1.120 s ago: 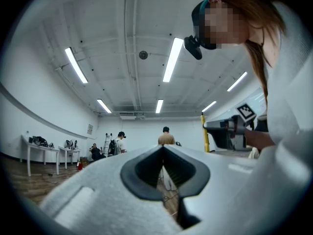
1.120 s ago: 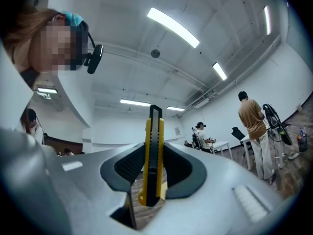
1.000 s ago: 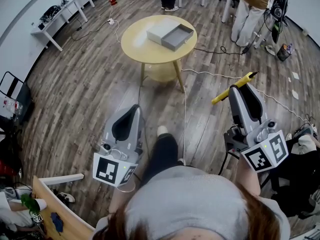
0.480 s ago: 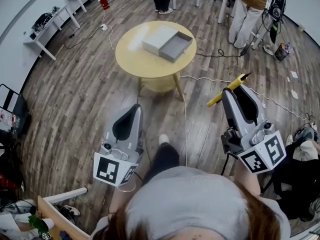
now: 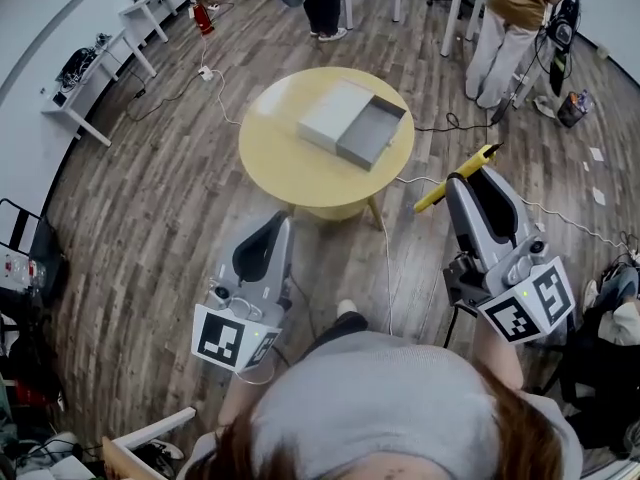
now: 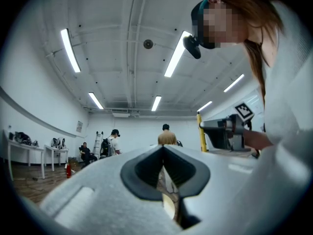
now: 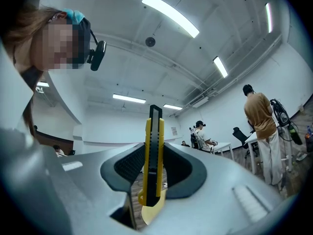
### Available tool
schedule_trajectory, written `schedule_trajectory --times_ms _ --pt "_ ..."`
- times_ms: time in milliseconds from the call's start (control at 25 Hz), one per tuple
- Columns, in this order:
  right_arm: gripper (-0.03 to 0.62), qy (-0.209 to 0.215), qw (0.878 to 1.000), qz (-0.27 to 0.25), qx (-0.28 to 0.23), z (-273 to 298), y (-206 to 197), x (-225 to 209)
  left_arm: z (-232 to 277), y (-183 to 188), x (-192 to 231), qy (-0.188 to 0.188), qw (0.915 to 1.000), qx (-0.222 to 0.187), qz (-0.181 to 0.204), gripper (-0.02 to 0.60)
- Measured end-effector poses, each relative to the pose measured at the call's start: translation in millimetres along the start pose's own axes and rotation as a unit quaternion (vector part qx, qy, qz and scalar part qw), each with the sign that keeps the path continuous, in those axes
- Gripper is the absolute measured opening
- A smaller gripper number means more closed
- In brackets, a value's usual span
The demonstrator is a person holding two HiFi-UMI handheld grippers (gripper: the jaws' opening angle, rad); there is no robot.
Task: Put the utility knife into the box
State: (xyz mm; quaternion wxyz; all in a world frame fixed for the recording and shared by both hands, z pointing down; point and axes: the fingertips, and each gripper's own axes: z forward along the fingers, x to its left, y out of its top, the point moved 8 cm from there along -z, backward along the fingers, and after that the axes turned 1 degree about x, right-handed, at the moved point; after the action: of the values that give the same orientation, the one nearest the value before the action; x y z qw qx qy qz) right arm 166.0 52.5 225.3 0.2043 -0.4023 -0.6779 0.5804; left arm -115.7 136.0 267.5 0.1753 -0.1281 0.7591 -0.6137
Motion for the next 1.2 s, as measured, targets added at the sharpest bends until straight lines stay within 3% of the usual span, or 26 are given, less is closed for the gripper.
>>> schedule_trajectory --times_ms 440,720,1200 --pt "0.12 -0.021 1.0 0.001 0.016 65.1 -19.0 -26.5 50.8 -14.3 63.6 -0.024 0.9997 -0.004 -0.006 0.003" --pt "0.12 -0.026 0.999 0.008 0.017 105.4 -27.1 -71.9 98.1 -33.0 86.6 -0.026 0.9996 0.001 -0.012 0.003" --pt "0.12 0.002 0.999 0.025 0.023 202.1 -34.7 -161.4 206.3 -51.0 149.1 -0.013 0.9999 -0.008 0.006 0.003"
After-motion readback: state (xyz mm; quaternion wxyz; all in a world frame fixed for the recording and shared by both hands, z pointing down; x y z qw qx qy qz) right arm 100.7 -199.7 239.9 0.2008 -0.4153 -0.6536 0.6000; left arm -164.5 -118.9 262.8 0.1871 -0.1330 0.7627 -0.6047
